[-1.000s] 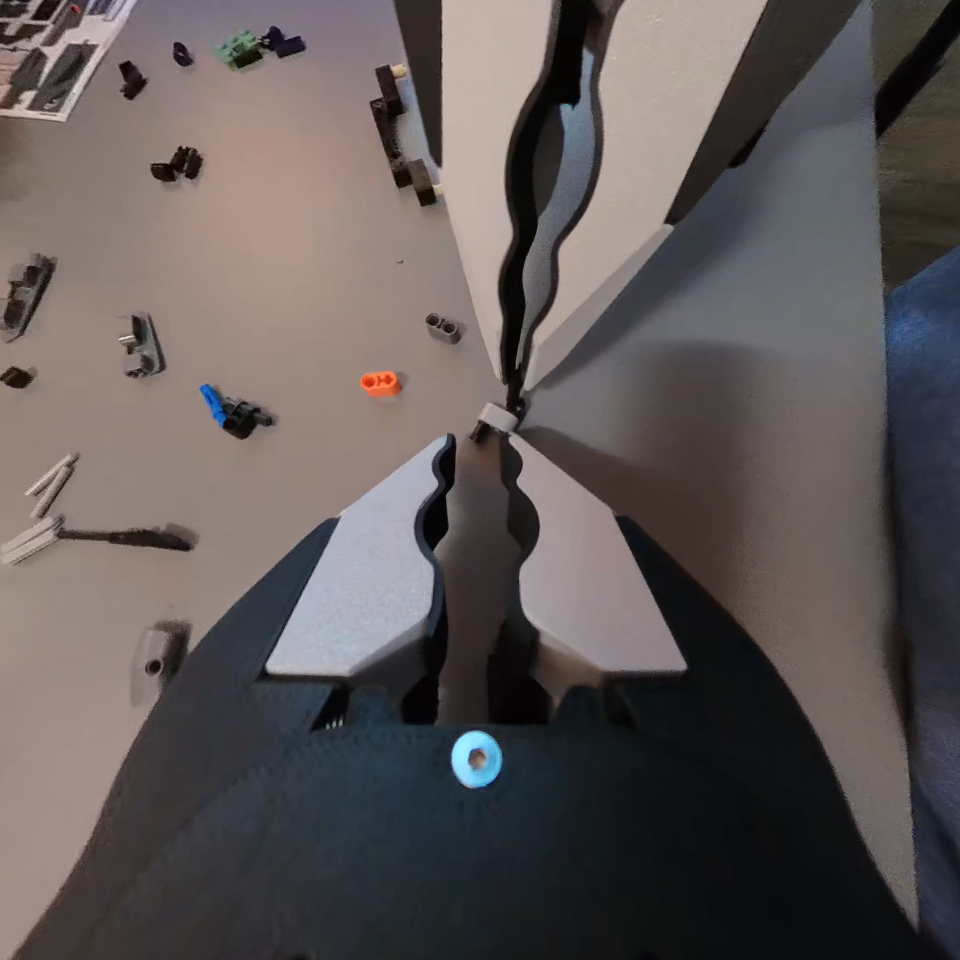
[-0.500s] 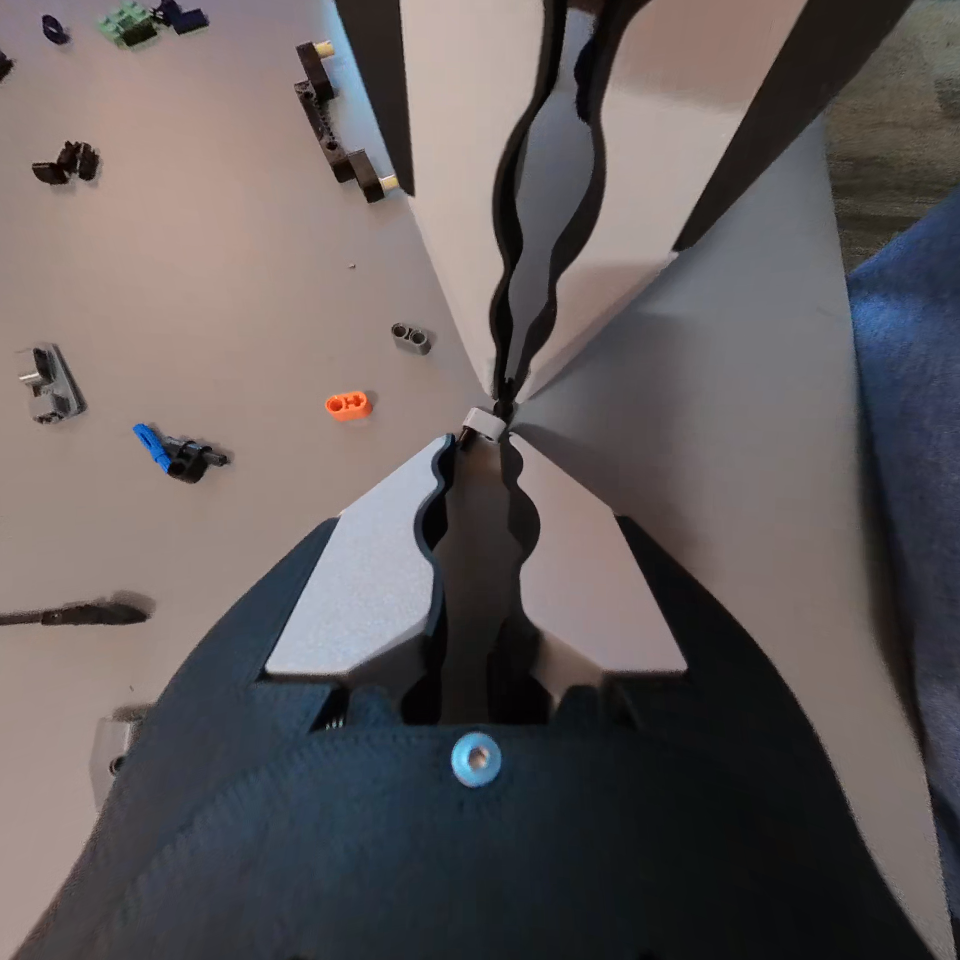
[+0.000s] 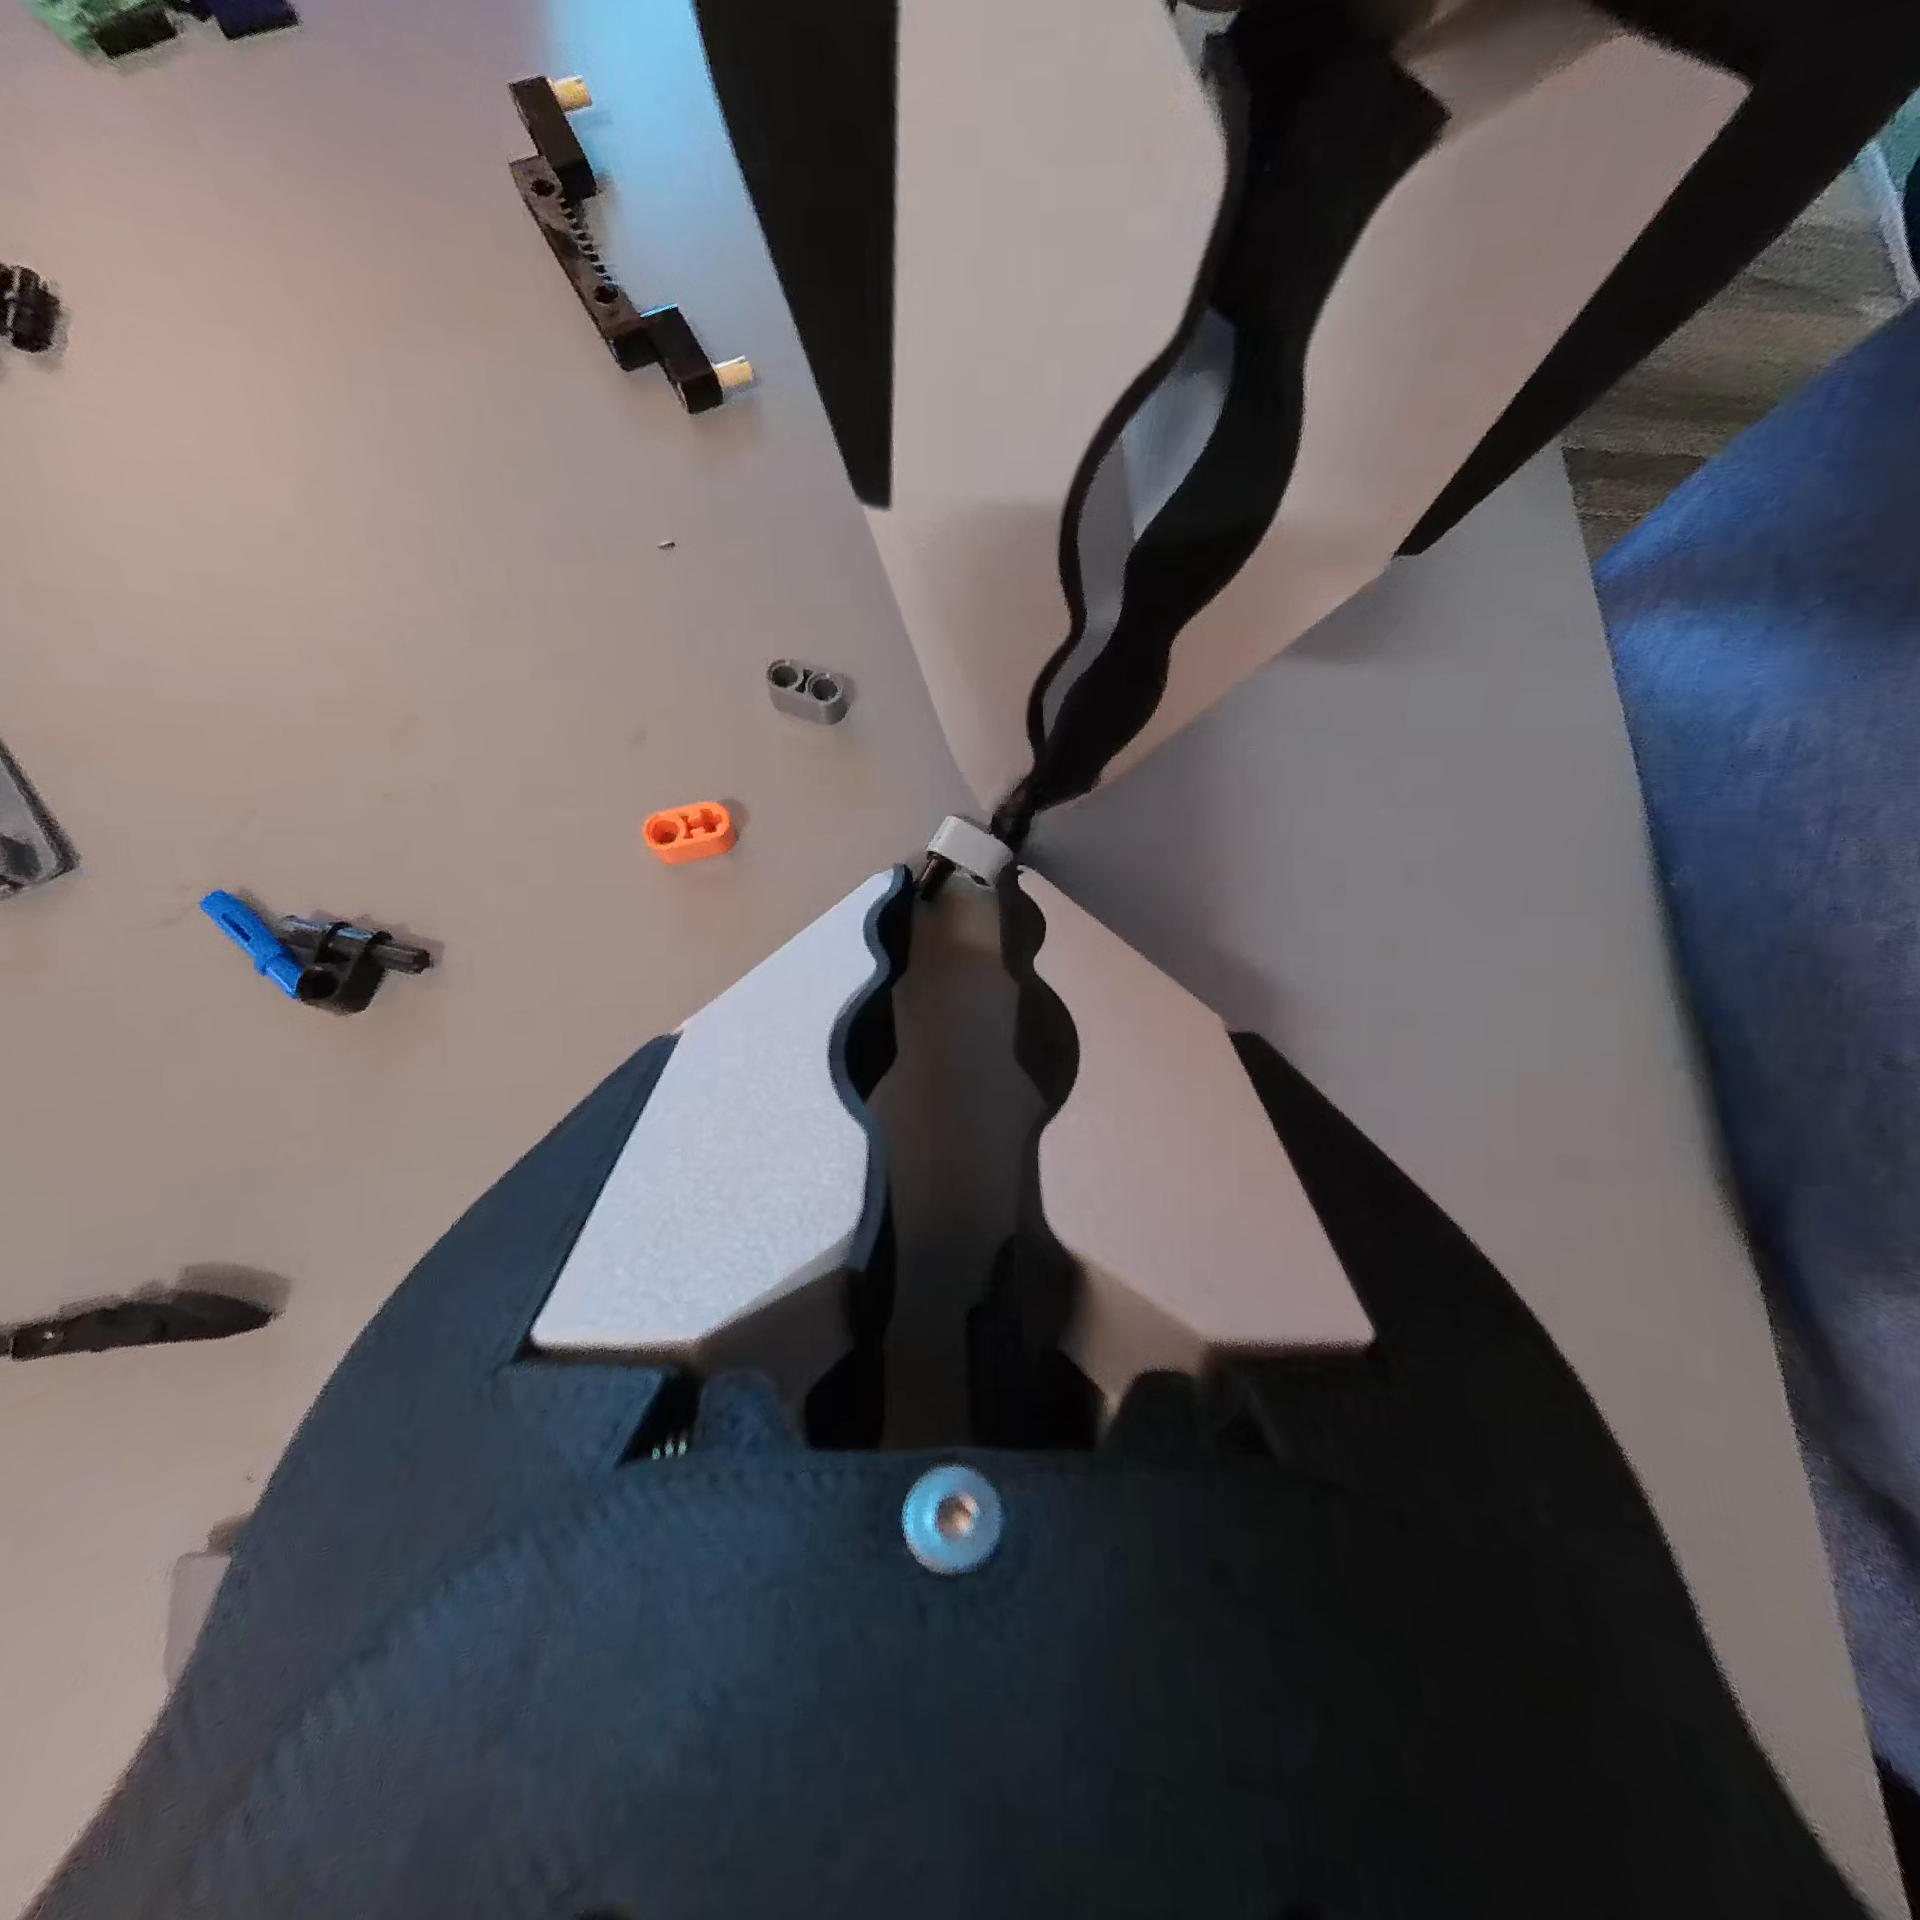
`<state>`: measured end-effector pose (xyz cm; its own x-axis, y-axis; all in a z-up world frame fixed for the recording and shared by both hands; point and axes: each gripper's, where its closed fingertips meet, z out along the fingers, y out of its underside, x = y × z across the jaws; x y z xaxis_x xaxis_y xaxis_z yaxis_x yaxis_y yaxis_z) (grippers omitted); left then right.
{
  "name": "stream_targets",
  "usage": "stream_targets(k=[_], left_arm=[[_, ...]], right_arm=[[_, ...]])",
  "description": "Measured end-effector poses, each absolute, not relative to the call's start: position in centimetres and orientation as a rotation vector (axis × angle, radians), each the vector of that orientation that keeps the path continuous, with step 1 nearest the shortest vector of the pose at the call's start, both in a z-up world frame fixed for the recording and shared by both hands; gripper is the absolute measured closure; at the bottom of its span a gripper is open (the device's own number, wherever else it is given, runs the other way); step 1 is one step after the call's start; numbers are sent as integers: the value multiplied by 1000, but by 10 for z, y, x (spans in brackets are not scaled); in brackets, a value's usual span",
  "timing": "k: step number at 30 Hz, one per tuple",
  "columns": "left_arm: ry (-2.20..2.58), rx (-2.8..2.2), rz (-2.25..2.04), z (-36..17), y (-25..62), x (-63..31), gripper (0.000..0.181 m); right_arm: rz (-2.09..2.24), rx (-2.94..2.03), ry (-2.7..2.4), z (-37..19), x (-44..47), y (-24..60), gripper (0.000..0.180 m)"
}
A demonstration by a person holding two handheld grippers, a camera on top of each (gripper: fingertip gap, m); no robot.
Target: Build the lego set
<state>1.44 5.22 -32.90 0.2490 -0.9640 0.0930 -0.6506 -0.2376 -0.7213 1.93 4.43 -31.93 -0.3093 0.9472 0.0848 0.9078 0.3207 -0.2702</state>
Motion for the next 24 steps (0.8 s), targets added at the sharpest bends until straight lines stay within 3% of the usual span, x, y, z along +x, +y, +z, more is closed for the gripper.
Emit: stream_targets(k=[24], left_arm=[[1479, -1988, -825, -329, 53, 14, 167]], right_arm=[[191, -1629, -2411, -321, 19, 44, 178]])
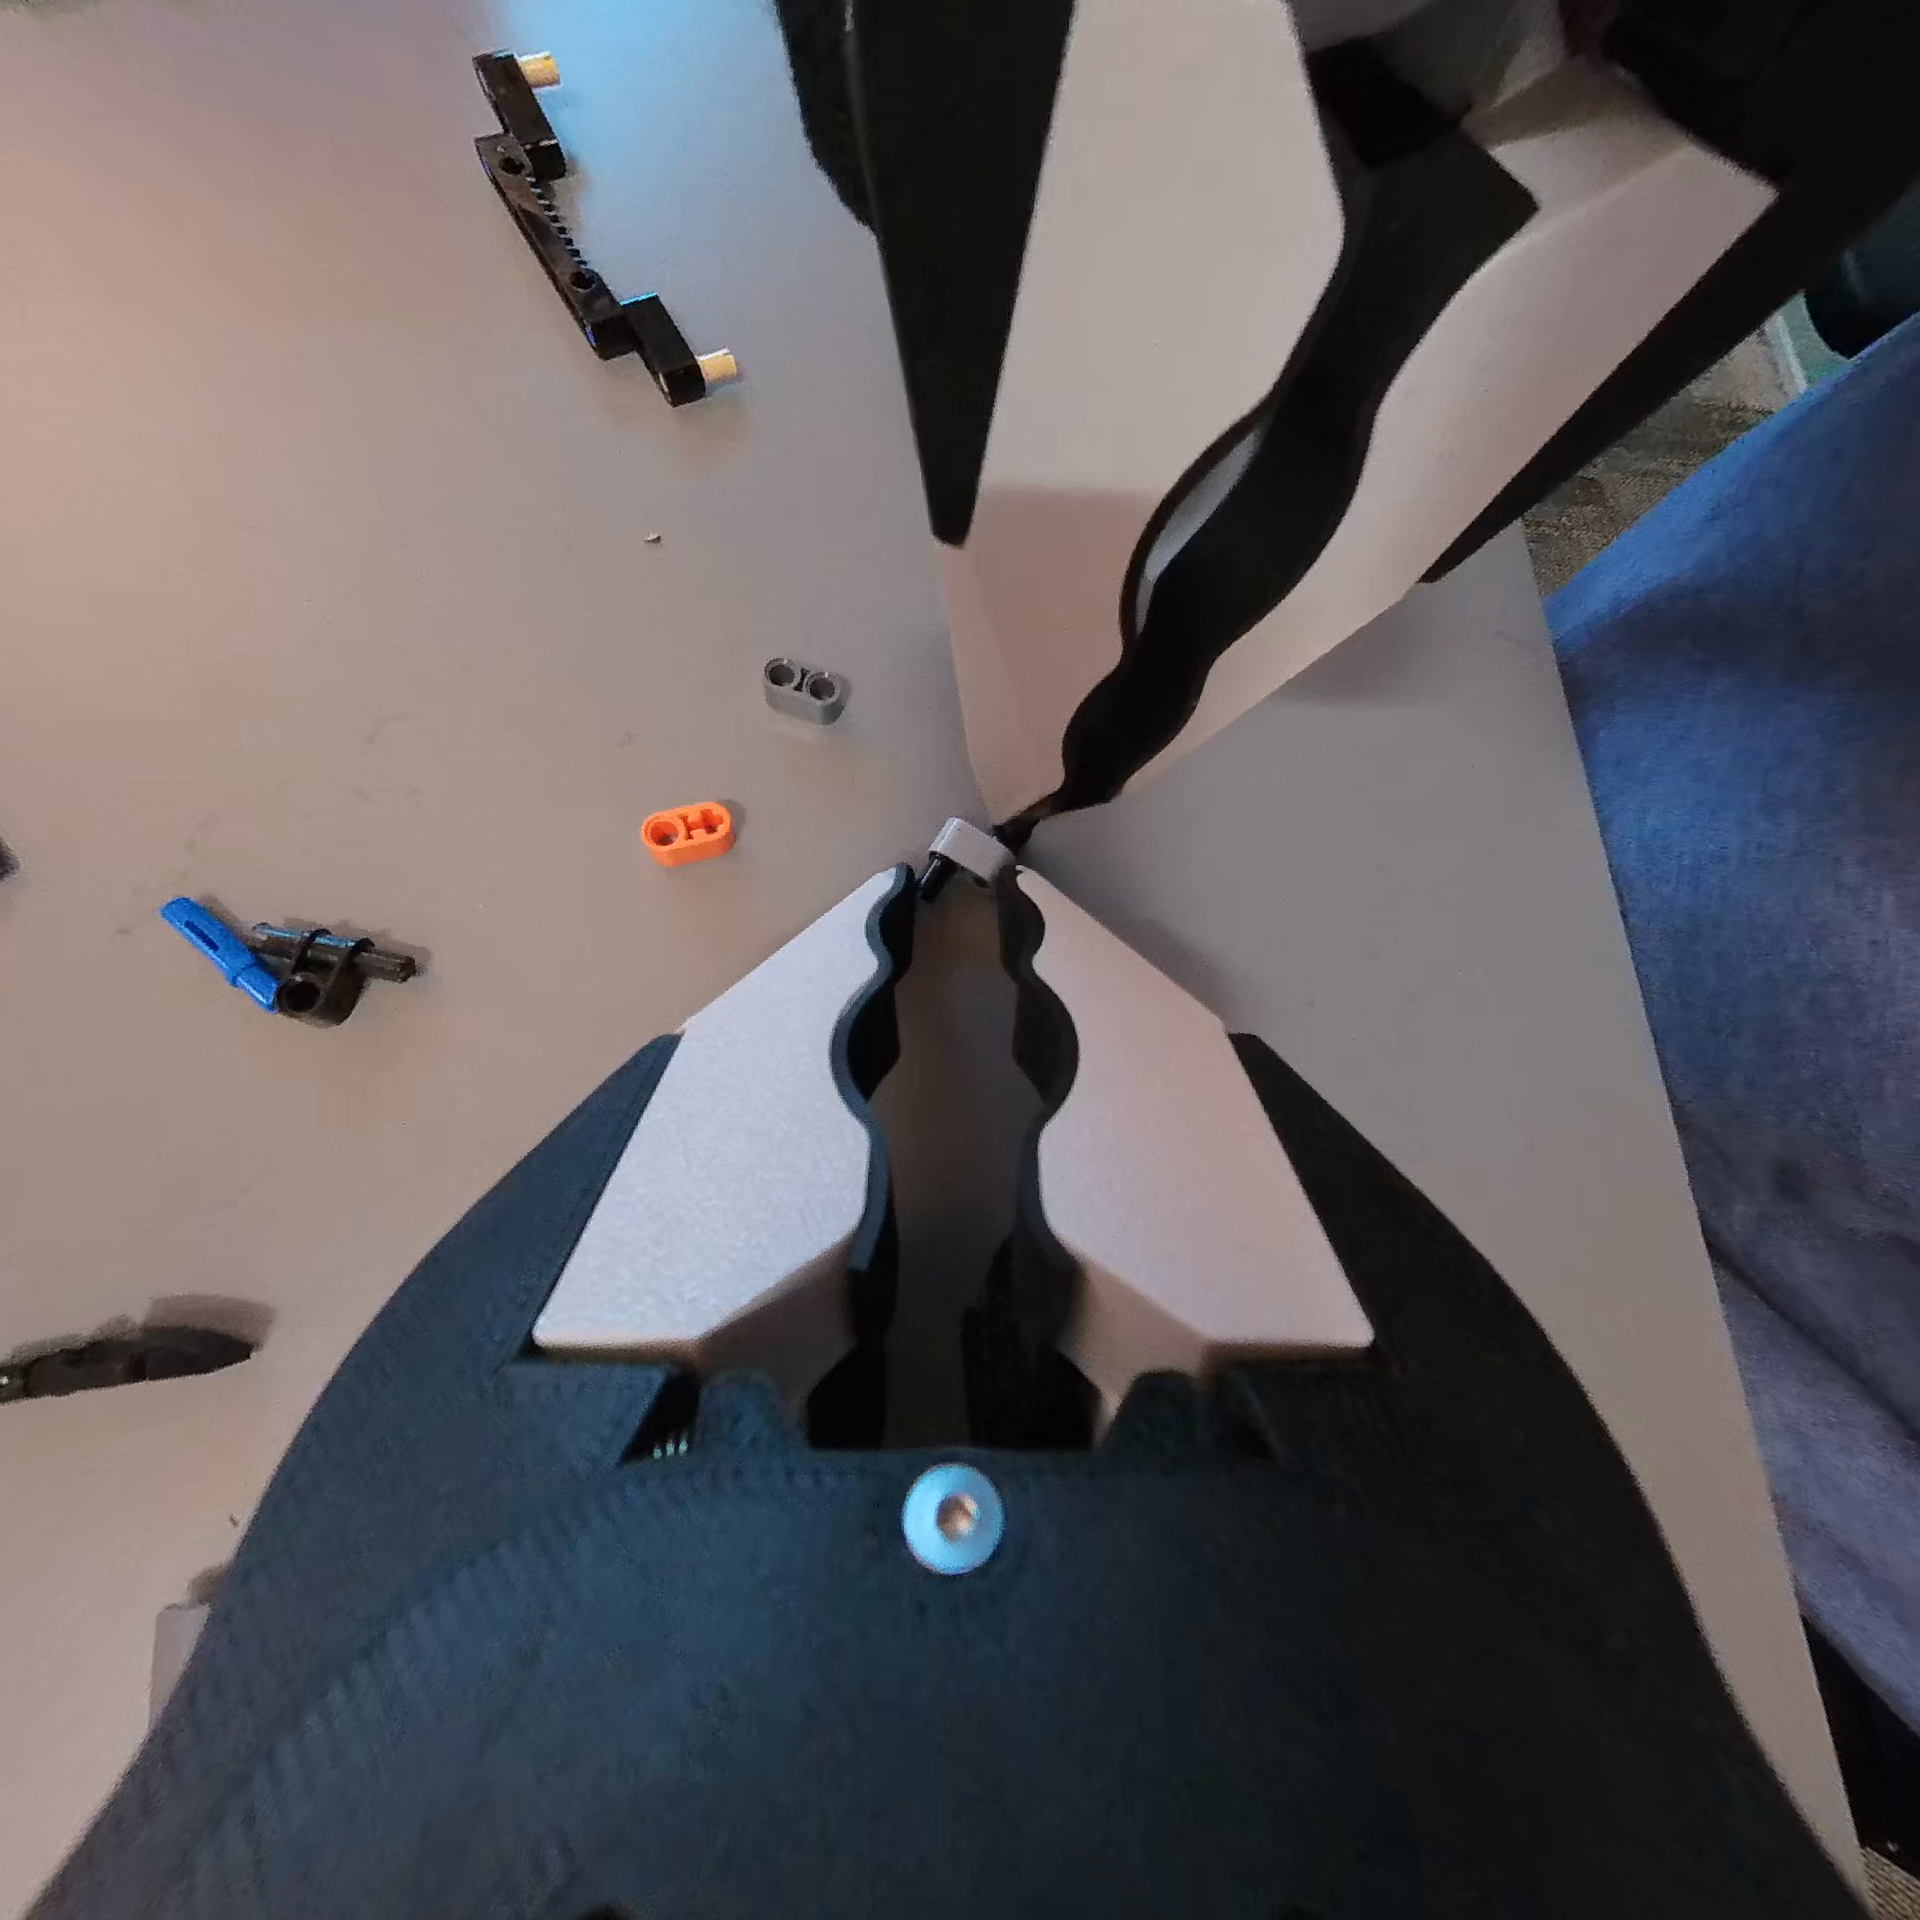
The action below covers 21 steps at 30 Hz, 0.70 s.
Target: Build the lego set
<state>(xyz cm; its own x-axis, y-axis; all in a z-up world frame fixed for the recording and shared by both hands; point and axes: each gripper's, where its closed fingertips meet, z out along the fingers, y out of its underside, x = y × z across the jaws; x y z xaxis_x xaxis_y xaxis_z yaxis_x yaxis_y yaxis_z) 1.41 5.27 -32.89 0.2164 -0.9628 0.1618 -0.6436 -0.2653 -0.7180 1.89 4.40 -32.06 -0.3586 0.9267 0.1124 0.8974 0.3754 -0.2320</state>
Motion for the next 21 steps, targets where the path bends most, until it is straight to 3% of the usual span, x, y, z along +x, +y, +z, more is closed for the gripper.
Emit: stream_targets(k=[21], left_arm=[[1485, -1991, -849, -329, 53, 14, 167]], right_arm=[[235, -1678, -2493, -321, 19, 44, 178]])
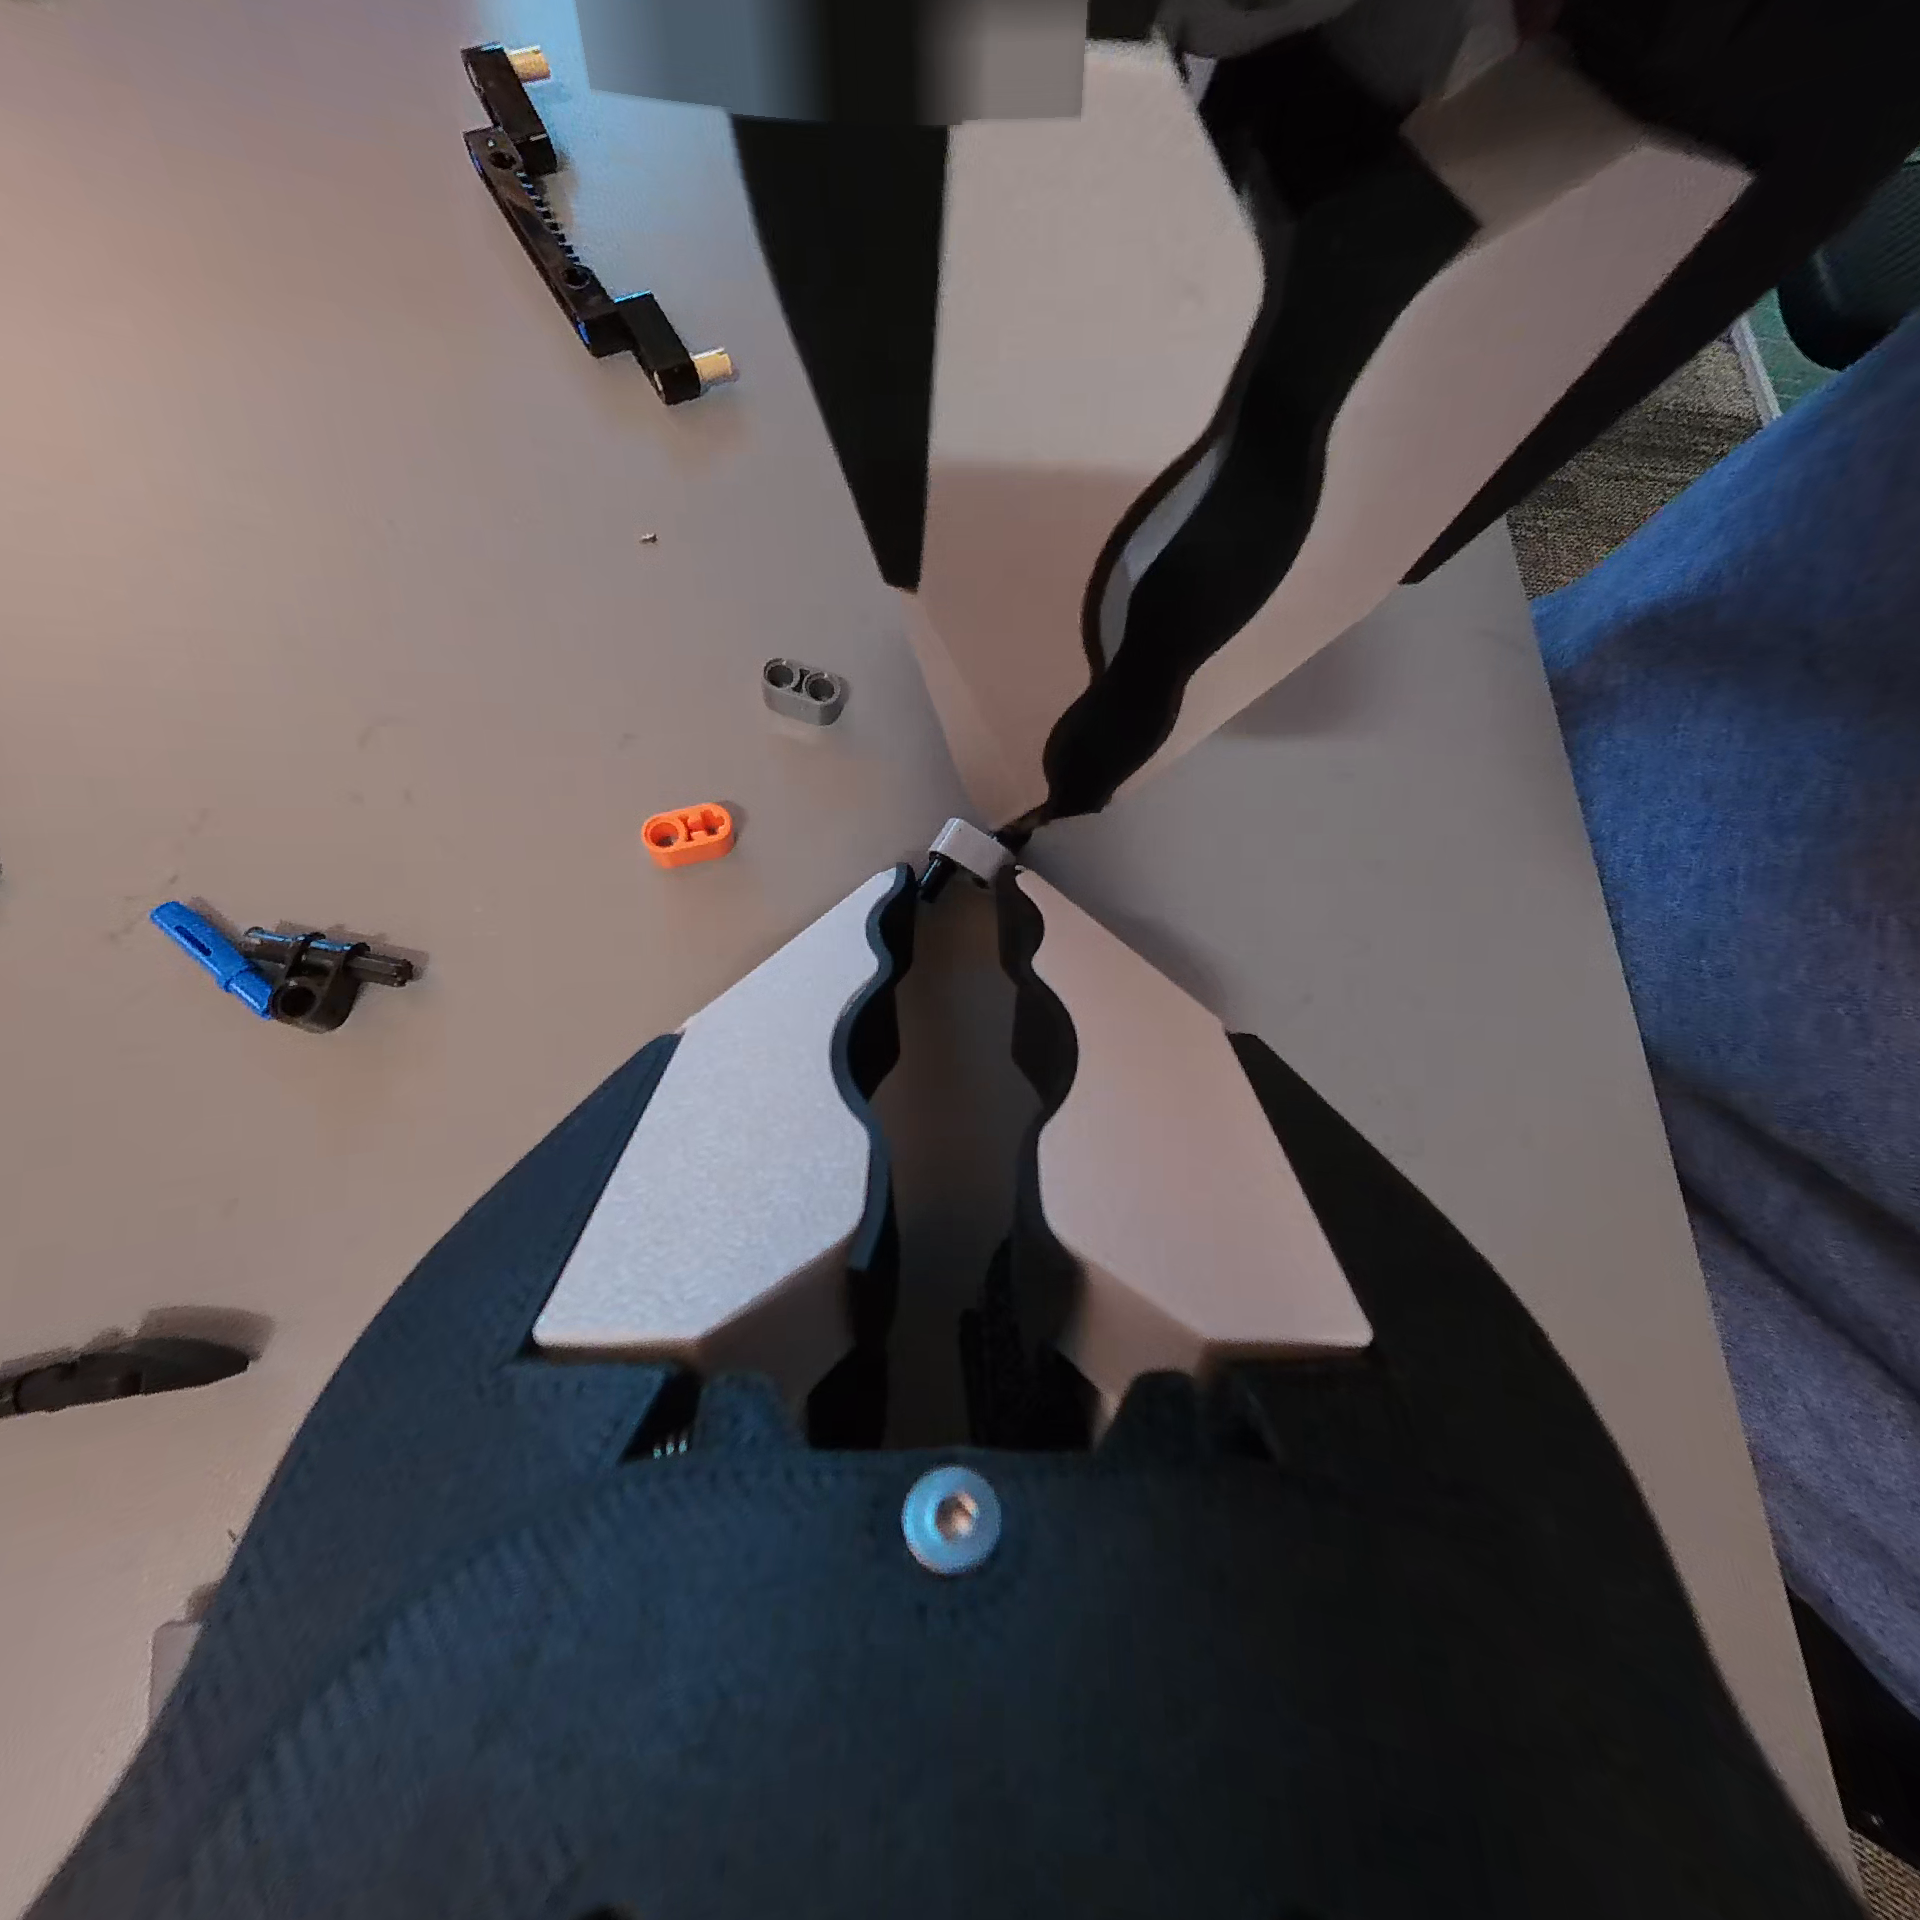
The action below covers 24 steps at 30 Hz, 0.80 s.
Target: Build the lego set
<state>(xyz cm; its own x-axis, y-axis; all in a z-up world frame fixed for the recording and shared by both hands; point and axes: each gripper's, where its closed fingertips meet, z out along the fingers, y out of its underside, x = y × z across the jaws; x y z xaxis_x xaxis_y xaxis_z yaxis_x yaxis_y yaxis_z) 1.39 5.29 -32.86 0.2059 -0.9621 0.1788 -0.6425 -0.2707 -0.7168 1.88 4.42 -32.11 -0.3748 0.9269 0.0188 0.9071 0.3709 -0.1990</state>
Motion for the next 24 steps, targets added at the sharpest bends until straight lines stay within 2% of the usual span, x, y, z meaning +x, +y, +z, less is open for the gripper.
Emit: stream_targets(k=[24], left_arm=[[1468, -2013, -899, -328, 53, 14, 167]], right_arm=[[525, -1790, -2381, -320, 18, 45, 178]])
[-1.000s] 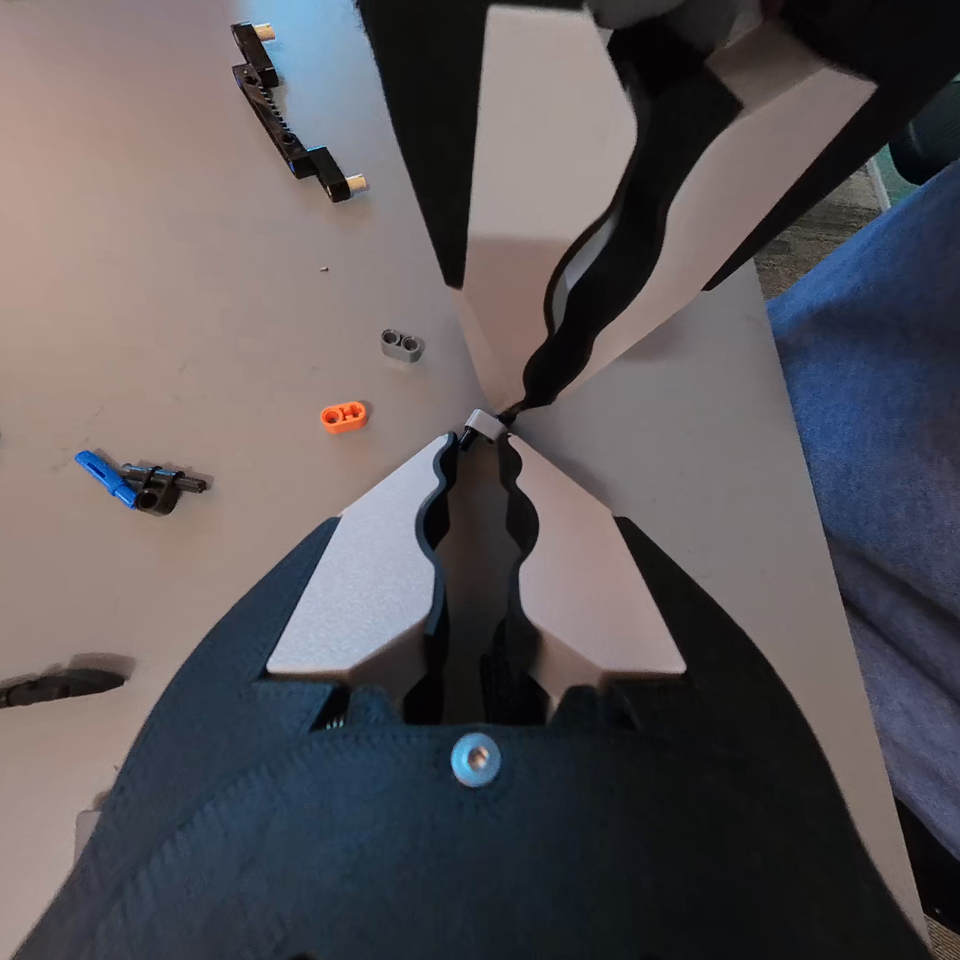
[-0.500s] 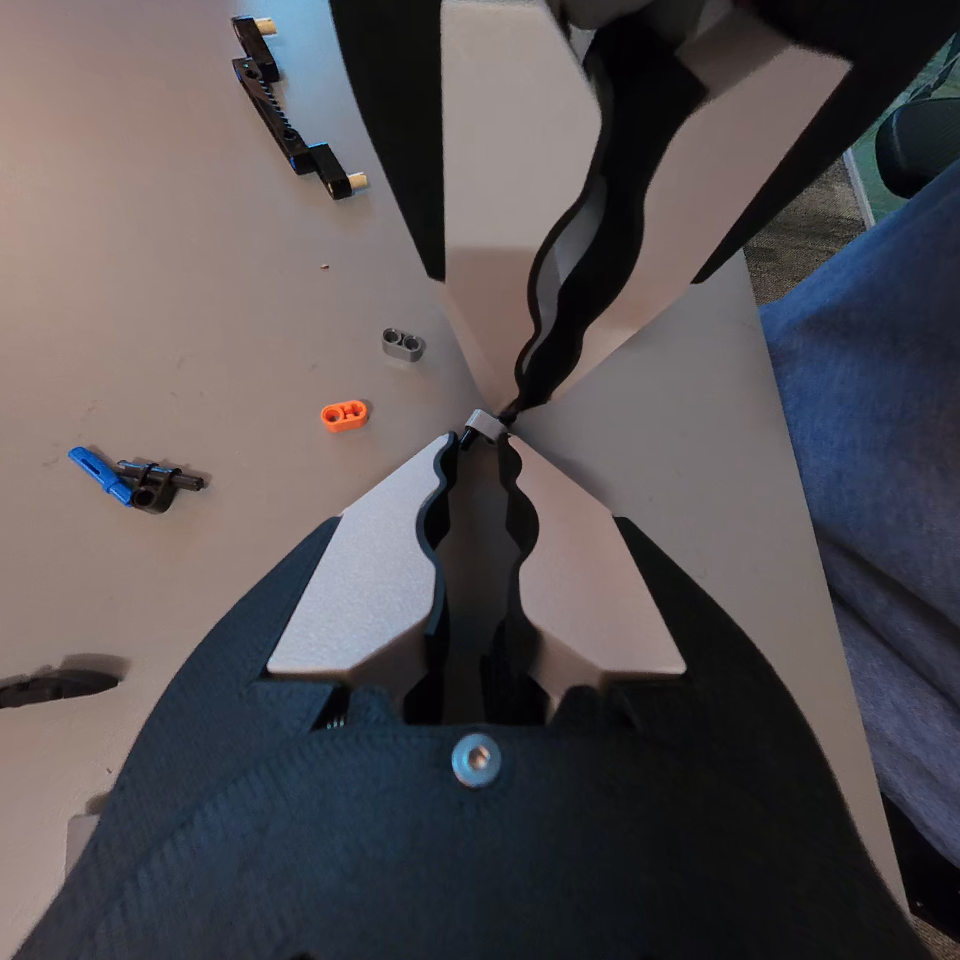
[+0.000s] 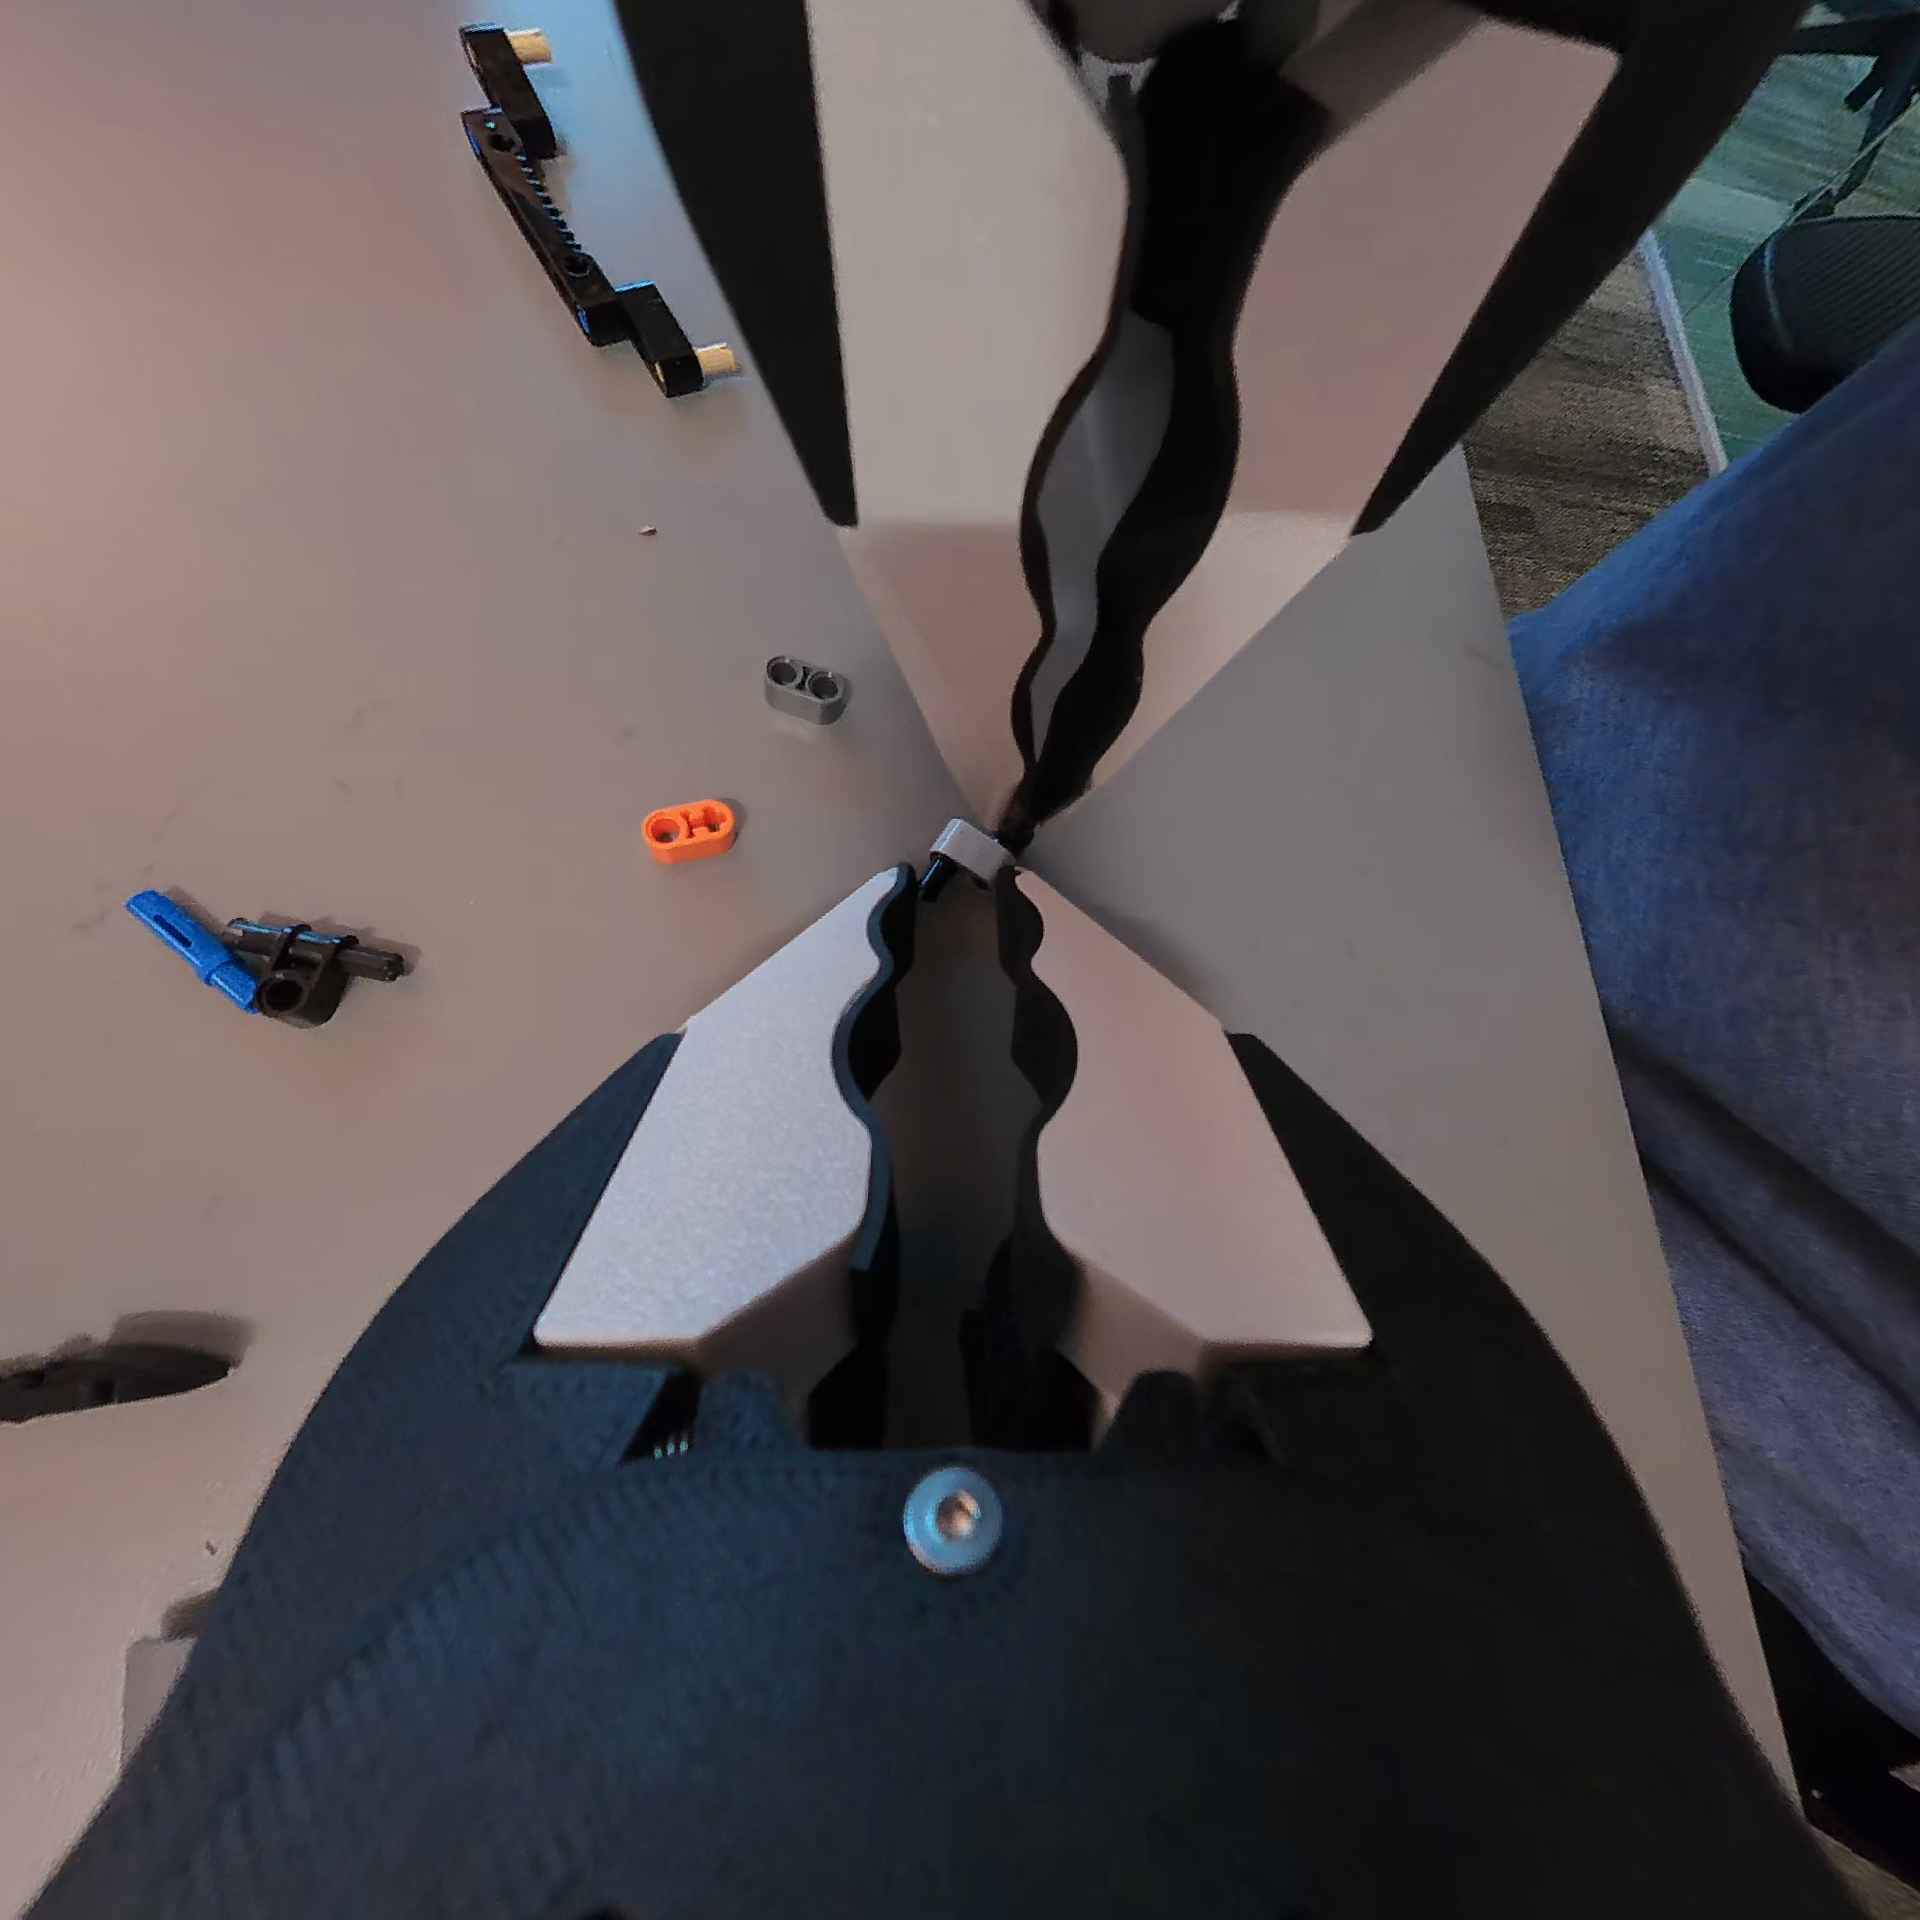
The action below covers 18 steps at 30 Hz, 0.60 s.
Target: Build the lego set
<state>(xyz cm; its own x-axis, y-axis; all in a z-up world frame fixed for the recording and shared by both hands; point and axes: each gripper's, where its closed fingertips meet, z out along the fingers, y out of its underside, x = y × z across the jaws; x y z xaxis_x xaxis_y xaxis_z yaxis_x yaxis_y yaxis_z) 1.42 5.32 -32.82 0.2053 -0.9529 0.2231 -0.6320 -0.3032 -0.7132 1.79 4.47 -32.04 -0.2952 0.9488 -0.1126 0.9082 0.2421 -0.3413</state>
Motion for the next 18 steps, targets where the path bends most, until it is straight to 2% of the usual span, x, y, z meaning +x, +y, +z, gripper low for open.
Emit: stream_targets(k=[18], left_arm=[[1486, -2011, -925, -328, 53, 14, 168]], right_arm=[[261, -1578, -2296, -322, 20, 44, 178]])
